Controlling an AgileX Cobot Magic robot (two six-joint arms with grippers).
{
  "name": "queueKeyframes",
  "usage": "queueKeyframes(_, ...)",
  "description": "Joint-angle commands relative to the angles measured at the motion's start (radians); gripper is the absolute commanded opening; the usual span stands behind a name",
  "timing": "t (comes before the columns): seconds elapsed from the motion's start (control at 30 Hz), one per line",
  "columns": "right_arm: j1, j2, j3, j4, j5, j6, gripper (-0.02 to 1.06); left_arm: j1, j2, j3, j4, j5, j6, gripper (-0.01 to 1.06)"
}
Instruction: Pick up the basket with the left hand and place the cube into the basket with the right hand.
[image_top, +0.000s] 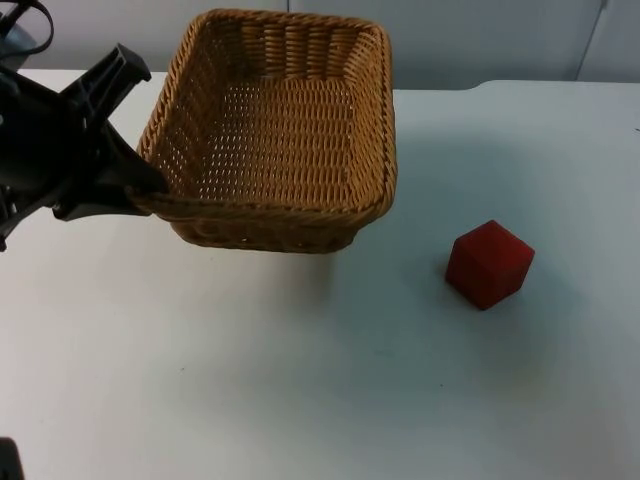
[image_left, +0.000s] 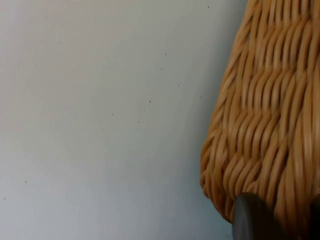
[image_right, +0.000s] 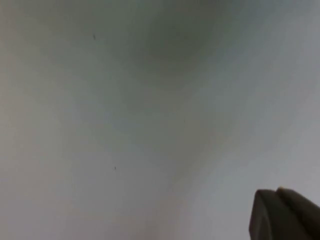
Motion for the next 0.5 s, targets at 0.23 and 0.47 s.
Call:
queueKeyframes(0.23,0.004,0.063,-0.168,-0.058,0.089,-0.029,0.59,0.002,-0.019,-0.003,-0.014,0.023,0.001,0.0)
queueKeyframes(0.47,0.004,0.063,-0.247,-0.083,0.034,-0.081,0.74,0.002,-0.019,-0.003,-0.014,0.023,0.001,0.0)
